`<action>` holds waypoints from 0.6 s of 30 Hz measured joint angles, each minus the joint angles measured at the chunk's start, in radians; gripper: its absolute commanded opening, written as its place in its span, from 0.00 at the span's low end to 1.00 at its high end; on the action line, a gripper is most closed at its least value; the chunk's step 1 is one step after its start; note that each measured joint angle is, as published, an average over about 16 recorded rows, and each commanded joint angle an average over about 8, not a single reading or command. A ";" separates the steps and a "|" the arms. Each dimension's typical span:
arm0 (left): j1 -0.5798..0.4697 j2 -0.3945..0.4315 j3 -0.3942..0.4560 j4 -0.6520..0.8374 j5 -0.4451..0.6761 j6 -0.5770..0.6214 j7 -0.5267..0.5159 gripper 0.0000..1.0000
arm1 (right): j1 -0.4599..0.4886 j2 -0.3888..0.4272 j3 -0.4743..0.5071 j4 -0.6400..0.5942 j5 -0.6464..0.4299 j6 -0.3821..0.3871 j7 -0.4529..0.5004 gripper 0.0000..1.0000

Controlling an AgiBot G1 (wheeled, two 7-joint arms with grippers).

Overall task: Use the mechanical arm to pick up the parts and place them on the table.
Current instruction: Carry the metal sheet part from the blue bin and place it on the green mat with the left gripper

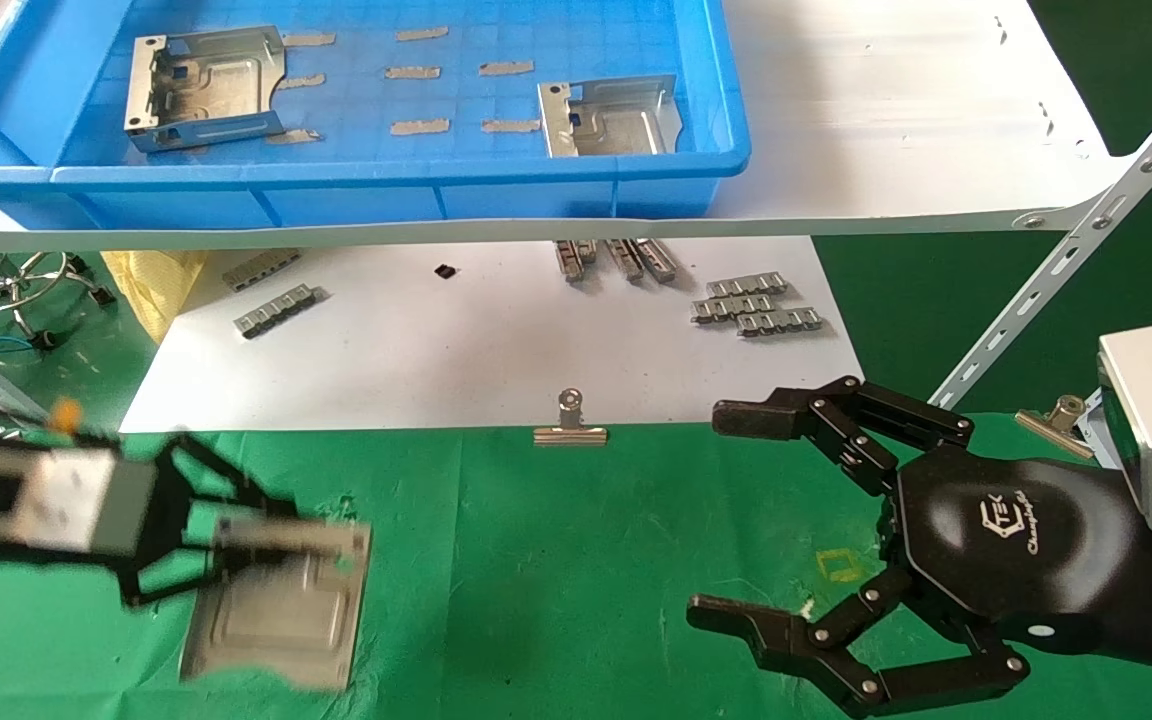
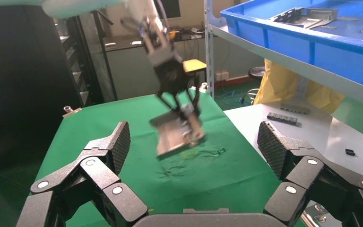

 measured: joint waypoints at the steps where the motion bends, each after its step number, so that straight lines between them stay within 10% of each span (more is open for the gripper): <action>1: 0.007 0.004 0.011 0.015 0.001 0.000 0.016 0.00 | 0.000 0.000 0.000 0.000 0.000 0.000 0.000 1.00; 4: 0.025 0.015 0.039 0.059 -0.002 0.000 0.059 0.17 | 0.000 0.000 0.000 0.000 0.000 0.000 0.000 1.00; 11: 0.039 0.044 0.084 0.164 0.000 -0.037 0.158 0.95 | 0.000 0.000 0.000 0.000 0.000 0.000 0.000 1.00; 18: 0.028 0.078 0.091 0.274 -0.001 -0.077 0.229 1.00 | 0.000 0.000 0.000 0.000 0.000 0.000 0.000 1.00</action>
